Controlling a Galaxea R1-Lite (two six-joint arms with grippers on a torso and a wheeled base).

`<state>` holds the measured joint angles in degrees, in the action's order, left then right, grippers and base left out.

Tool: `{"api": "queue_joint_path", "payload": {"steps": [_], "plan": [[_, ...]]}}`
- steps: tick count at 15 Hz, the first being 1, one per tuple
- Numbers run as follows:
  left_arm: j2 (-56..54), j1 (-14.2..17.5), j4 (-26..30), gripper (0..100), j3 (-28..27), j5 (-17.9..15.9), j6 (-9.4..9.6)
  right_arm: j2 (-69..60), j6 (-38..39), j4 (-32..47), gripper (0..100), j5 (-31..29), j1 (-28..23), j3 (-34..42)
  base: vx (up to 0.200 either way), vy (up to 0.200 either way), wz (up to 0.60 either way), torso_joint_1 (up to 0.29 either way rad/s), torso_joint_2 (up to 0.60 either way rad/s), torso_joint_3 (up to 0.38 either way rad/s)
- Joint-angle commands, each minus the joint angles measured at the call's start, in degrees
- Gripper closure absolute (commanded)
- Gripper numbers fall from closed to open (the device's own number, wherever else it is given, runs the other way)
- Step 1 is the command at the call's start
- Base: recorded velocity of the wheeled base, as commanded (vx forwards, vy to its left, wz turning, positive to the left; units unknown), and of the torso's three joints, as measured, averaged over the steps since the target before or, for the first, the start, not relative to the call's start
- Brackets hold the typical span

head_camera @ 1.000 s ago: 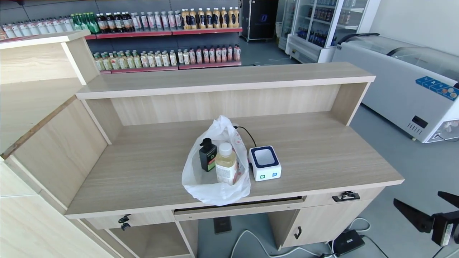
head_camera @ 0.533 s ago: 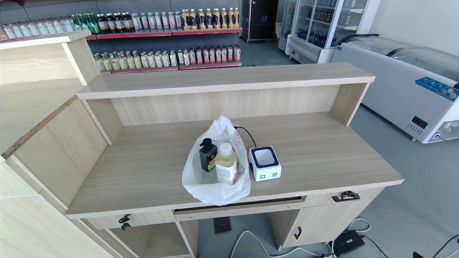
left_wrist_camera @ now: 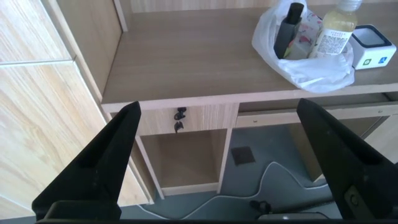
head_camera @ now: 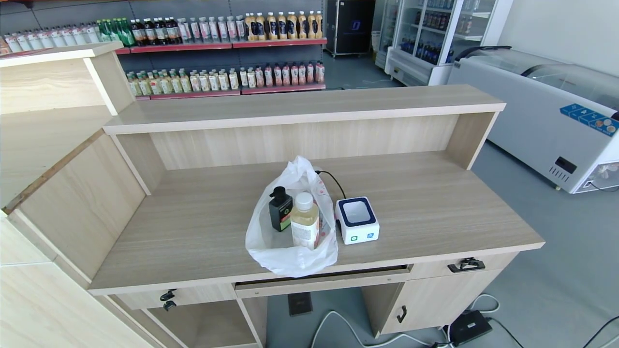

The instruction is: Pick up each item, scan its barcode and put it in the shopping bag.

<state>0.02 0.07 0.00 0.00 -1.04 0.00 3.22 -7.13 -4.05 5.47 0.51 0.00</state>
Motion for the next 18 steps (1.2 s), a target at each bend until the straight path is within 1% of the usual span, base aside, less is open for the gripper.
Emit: {"api": "queue_joint_path", "payload": {"steps": [1,5,18], "plan": [[0.1,0.0,0.0,0,0.0,0.0,-0.09,-3.2,0.2,0.1,0,0.1,-0.2,0.0,0.000,0.000,0.00,0.000,0.00,0.000],[0.0,0.0,0.0,0,0.0,0.0,0.00,-3.2,2.6,2.3,0,-0.4,-0.2,0.0,0.000,0.000,0.00,0.000,0.00,0.000],[0.1,0.0,0.0,0,0.0,0.0,0.00,-3.2,2.5,2.4,0,-0.4,-0.2,0.0,0.000,0.000,0.00,0.000,0.00,0.000]]}}
